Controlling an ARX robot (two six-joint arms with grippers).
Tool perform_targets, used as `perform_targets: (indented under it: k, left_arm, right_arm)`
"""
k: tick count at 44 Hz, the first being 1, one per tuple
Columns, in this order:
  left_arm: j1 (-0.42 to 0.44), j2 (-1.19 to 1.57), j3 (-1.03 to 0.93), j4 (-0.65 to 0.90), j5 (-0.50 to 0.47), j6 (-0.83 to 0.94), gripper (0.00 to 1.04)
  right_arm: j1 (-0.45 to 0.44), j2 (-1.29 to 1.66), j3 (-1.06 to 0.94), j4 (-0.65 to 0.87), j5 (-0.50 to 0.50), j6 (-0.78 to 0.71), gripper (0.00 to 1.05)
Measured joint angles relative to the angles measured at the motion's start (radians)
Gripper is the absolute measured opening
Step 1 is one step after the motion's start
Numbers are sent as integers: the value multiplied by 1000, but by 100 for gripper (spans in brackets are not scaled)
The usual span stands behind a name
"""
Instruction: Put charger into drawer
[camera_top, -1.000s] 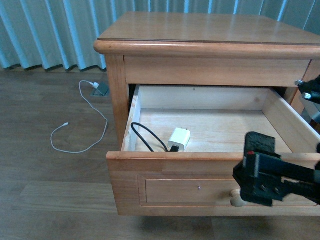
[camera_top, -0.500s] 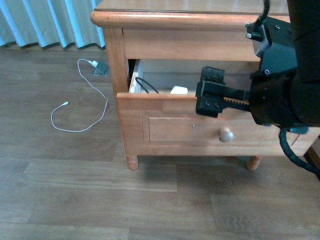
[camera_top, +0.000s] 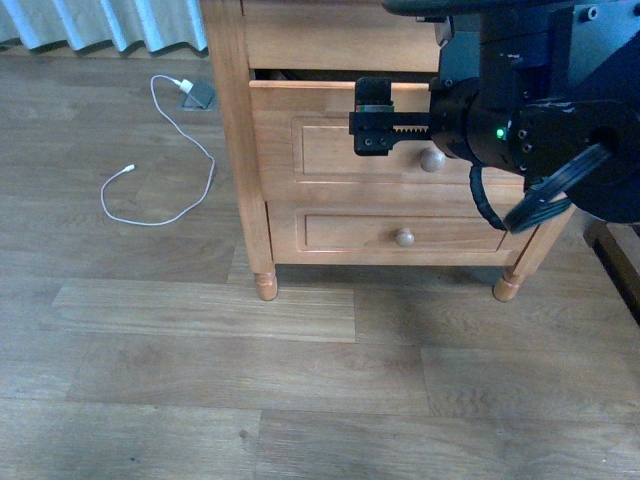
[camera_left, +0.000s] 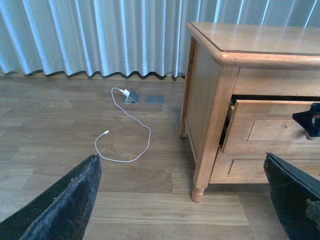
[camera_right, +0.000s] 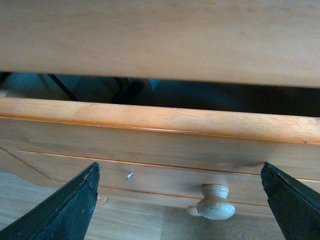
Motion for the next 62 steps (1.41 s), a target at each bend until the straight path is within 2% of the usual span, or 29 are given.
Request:
perform_targets:
  k: [16, 26, 30, 40, 51, 62]
  left_arm:
    - [0, 0, 0, 0, 0, 0, 99]
    - [0, 0, 0, 0, 0, 0, 99]
    - [0, 0, 0, 0, 0, 0, 99]
    - [0, -1, 0, 0, 0, 0, 99]
    - [0, -1, 0, 0, 0, 0, 99]
    - [0, -1, 0, 0, 0, 0, 99]
  right_arm:
    - [-13, 120, 151, 26, 85, -42, 96]
    - [-27, 114, 151, 28, 69, -41, 96]
    - [-38, 65, 105, 41, 21, -46, 96]
    - [-69, -277, -150, -4, -101, -50, 96]
    - [-98, -689, -416, -156, -182, -24, 96]
    - [-192, -1367, -669, -525, -282, 43, 96]
